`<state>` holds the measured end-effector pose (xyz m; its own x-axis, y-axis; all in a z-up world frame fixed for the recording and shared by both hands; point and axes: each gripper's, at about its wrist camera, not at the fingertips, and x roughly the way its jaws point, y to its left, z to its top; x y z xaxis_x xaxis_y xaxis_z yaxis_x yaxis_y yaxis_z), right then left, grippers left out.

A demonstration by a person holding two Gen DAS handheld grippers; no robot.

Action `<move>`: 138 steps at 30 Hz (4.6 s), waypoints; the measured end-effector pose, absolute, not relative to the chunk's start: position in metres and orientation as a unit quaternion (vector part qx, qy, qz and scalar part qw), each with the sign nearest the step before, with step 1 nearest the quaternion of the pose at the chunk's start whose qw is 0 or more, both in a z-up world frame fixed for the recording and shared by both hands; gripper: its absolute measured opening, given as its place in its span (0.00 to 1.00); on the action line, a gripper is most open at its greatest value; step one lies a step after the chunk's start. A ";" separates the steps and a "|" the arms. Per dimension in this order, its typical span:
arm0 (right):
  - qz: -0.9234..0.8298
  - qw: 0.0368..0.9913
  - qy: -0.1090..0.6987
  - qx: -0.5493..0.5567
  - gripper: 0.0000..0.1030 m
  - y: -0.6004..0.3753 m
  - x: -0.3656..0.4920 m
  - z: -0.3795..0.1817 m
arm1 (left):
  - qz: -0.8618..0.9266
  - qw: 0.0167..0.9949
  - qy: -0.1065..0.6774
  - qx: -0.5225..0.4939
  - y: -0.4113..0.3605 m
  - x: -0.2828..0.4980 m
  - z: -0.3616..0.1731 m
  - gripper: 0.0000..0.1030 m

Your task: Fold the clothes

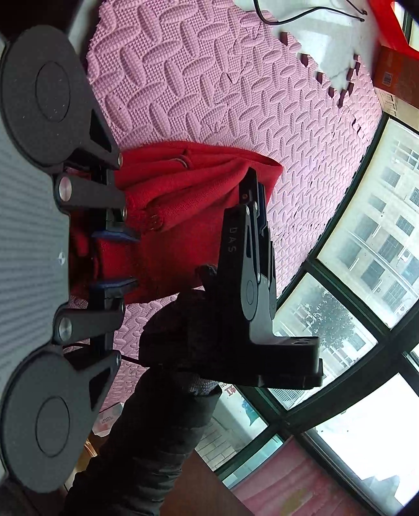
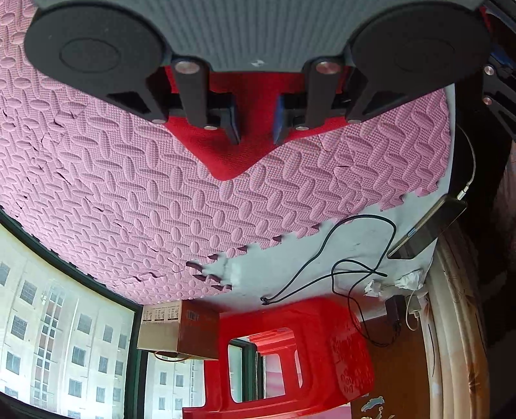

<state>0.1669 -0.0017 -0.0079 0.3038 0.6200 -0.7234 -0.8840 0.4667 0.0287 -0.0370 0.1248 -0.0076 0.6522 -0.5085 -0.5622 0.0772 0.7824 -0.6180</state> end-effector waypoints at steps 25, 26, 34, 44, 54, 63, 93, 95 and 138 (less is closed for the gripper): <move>0.479 0.789 0.366 -0.121 0.39 -0.100 0.099 0.004 | -0.107 0.883 0.368 -0.272 0.129 -0.006 -0.005 0.29; 0.478 0.788 0.370 -0.115 0.39 -0.100 0.100 0.002 | -0.108 0.883 0.366 -0.275 0.131 -0.008 -0.004 0.29; 0.468 0.810 0.345 -0.081 0.43 -0.112 0.129 0.035 | -0.126 0.897 0.345 -0.247 0.139 -0.043 0.021 0.50; 0.409 0.836 0.360 -0.070 0.49 -0.103 0.211 0.034 | -0.148 0.884 0.393 -0.204 0.138 -0.087 0.003 0.67; 0.404 0.793 0.456 -0.013 0.50 -0.101 0.255 -0.014 | -0.155 0.889 0.412 -0.124 0.109 -0.077 -0.017 0.66; 0.397 0.783 0.478 0.019 0.44 -0.133 0.248 -0.021 | -0.145 0.888 0.419 -0.120 0.110 -0.061 -0.023 0.41; 0.192 0.898 0.386 0.090 0.38 -0.317 0.078 0.008 | -0.181 0.886 0.421 -0.067 0.083 0.080 -0.005 0.45; 0.214 0.904 0.368 0.047 0.39 -0.303 0.072 0.018 | -0.165 0.894 0.410 -0.076 0.091 0.069 0.006 0.46; 0.278 0.874 0.202 -0.344 0.13 -0.227 0.013 0.014 | -0.181 0.868 0.412 -0.212 0.039 0.049 0.061 0.14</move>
<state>0.0127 -0.2269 0.0141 0.7641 0.3465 -0.5441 -0.6244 0.6092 -0.4889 0.0493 0.0390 0.0611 0.5956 -0.4889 -0.6374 0.1390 0.8442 -0.5176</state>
